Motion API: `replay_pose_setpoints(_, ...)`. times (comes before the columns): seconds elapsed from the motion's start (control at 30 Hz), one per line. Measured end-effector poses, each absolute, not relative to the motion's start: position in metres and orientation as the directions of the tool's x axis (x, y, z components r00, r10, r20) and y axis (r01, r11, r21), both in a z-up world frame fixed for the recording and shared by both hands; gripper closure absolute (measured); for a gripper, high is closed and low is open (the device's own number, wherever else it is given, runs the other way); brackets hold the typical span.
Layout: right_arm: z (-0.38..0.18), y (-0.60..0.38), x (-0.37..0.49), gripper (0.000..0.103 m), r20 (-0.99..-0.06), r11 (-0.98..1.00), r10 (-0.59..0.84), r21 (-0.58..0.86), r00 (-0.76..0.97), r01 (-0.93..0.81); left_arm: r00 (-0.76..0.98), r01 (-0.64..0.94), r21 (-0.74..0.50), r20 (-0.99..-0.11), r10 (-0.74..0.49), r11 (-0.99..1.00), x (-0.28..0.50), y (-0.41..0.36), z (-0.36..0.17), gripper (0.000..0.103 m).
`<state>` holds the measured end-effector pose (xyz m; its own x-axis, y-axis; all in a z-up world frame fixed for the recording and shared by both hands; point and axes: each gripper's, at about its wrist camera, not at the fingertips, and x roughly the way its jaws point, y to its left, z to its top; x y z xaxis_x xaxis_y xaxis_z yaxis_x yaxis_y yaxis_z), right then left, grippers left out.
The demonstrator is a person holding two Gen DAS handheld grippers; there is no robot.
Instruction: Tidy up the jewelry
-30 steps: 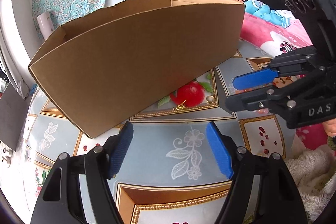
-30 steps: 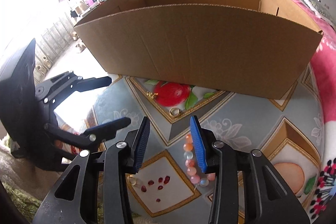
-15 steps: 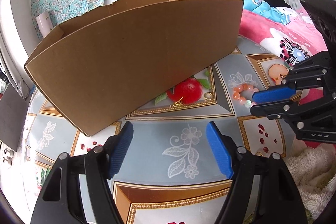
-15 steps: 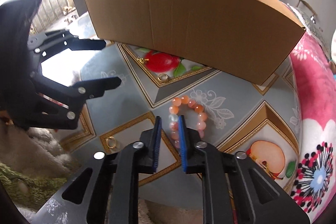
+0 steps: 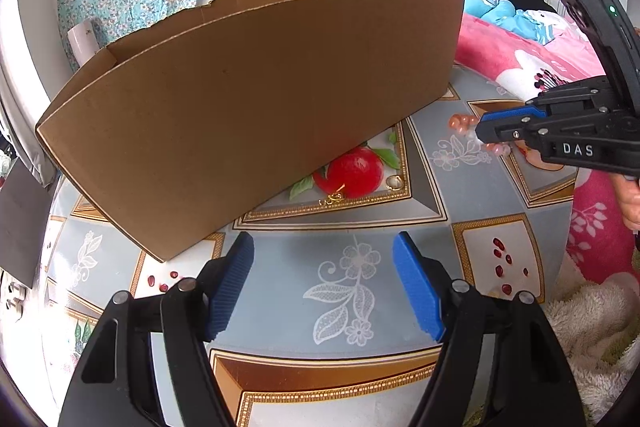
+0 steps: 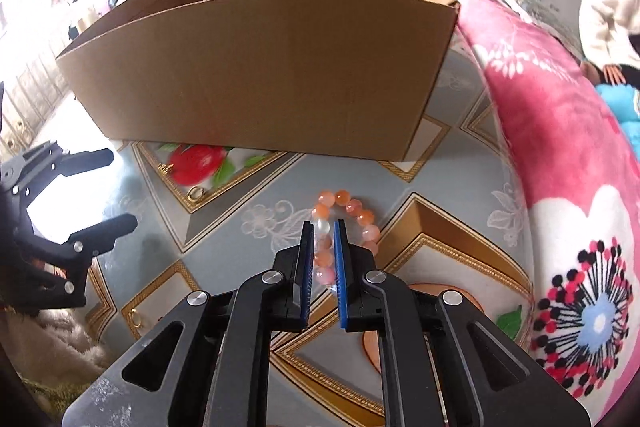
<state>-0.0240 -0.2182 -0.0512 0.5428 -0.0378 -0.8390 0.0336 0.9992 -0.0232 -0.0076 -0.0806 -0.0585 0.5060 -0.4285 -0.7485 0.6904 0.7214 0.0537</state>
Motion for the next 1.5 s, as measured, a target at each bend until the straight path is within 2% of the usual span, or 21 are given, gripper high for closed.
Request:
replay_pose_setpoints(0.03,-0.052,-0.215,-0.021,0.084,-0.837,0.999,-0.03,-0.014,0.547,0.033,0.507,0.69,0.055,-0.749,-0.427,0.722,-0.008,-0.081,-0.059,0.033)
replay_pose_setpoints(0.13,-0.045,-0.214,-0.022,0.077,-0.815,1.0,0.004,0.019,0.58,0.019,0.507,0.689,0.058,-0.751,-0.423,0.722,-0.007,-0.081,-0.059,0.033)
replay_pose_setpoints(0.27,-0.037,-0.208,-0.022,0.076,-0.785,0.997,0.064,0.07,0.617,-0.015,0.508,0.694,0.061,-0.748,-0.428,0.718,-0.011,-0.079,-0.056,0.033)
replay_pose_setpoints(0.53,-0.034,-0.23,-0.023,0.075,-0.774,0.99,0.09,0.14,0.626,0.03,0.524,0.689,0.092,-0.748,-0.407,0.718,-0.02,-0.071,-0.052,0.033)
replay_pose_setpoints(0.77,-0.031,-0.24,-0.027,0.075,-0.762,0.983,0.105,0.178,0.639,0.052,0.539,0.65,0.07,-0.744,-0.394,0.757,-0.016,-0.057,-0.045,0.033)
replay_pose_setpoints(1.0,-0.042,-0.202,-0.037,0.073,-0.762,0.949,0.313,0.276,0.566,-0.154,0.53,0.634,0.039,-0.749,-0.397,0.772,-0.017,-0.053,-0.043,0.033)
replay_pose_setpoints(1.17,-0.064,-0.157,-0.05,0.073,-0.819,0.93,0.338,0.214,0.463,-0.299,0.52,0.636,0.034,-0.756,-0.396,0.771,-0.019,-0.054,-0.045,0.033)
replay_pose_setpoints(1.37,-0.069,-0.126,-0.058,0.077,-0.842,0.909,0.287,0.089,0.456,-0.408,0.51,0.647,0.036,-0.763,-0.397,0.762,-0.021,-0.057,-0.048,0.033)
replay_pose_setpoints(1.5,-0.069,-0.12,-0.059,0.088,-0.849,0.898,0.254,0.028,0.464,-0.439,0.511,0.649,0.04,-0.763,-0.396,0.76,-0.021,-0.058,-0.048,0.033)
